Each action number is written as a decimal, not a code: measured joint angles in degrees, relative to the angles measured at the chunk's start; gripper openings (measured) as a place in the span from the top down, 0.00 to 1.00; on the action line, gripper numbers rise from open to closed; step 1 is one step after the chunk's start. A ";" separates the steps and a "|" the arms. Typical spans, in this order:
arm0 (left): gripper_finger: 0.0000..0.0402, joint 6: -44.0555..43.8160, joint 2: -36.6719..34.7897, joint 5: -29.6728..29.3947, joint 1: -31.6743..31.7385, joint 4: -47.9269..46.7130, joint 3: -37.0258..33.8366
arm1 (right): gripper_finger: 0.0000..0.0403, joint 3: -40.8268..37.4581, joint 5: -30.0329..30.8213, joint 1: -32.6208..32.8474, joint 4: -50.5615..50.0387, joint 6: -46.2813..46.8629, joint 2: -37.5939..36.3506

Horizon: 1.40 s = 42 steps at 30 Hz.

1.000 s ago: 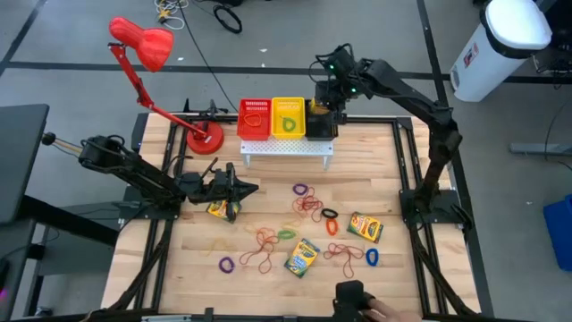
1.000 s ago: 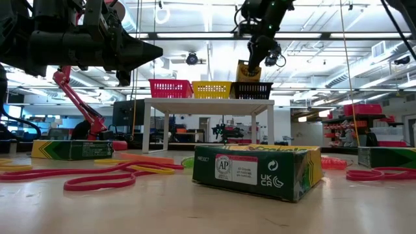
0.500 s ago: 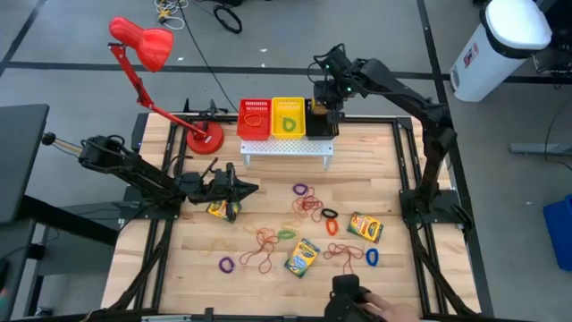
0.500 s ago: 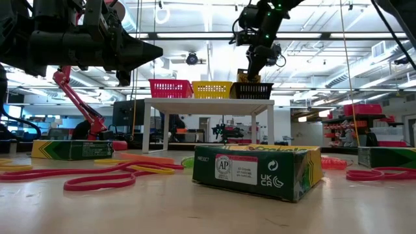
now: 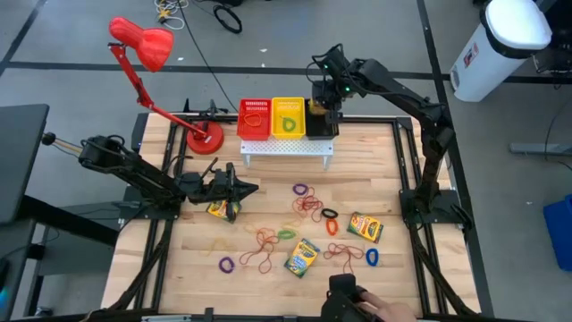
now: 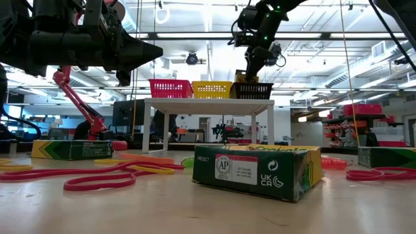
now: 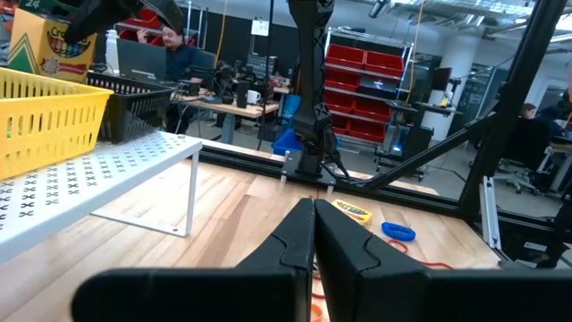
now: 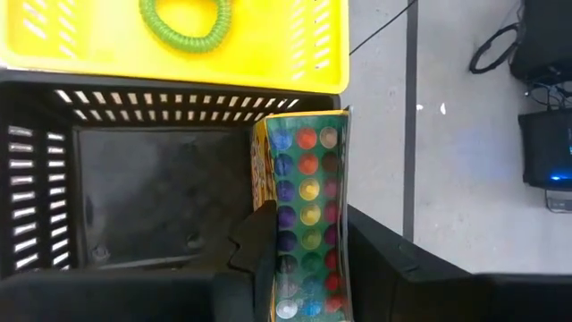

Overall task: Pick & Place Office Desk Supplies
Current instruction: Put the yellow crayon box into the black bin on the shelf, then put the red rubber band into the red bin on the shelf

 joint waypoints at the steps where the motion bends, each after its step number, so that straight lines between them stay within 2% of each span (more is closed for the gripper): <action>1: 0.96 0.00 0.00 0.00 -0.02 -0.02 0.00 | 0.73 0.00 0.00 -0.01 0.15 0.00 0.00; 4: 0.96 0.00 0.00 0.02 -0.01 -0.01 0.00 | 0.71 0.00 0.02 -0.01 0.15 0.06 0.00; 13: 0.96 -0.01 0.00 0.01 -0.02 -0.01 0.00 | 0.58 0.00 1.16 -0.01 0.82 0.20 0.01; 27: 0.96 -0.01 0.00 0.02 -0.01 0.00 0.00 | 0.47 0.00 1.90 0.11 5.00 1.03 -0.05; 32: 0.96 0.00 0.00 0.00 -0.02 0.00 0.00 | 0.44 0.35 10.91 3.10 7.41 0.39 -0.99; 35: 0.96 0.92 -0.02 -0.53 0.00 0.00 0.00 | 0.46 0.70 15.27 5.77 9.48 -0.44 -3.18; 37: 0.96 2.53 -0.02 -1.80 0.02 0.00 0.00 | 0.49 0.74 16.02 7.19 10.39 1.14 -4.63; 39: 0.96 3.47 -0.02 -2.00 0.05 0.00 0.02 | 0.55 0.74 14.49 8.11 10.54 4.77 -6.07; 42: 0.96 3.07 -0.02 -1.95 0.04 0.00 0.02 | 0.69 -0.28 10.84 8.70 11.07 10.80 -8.60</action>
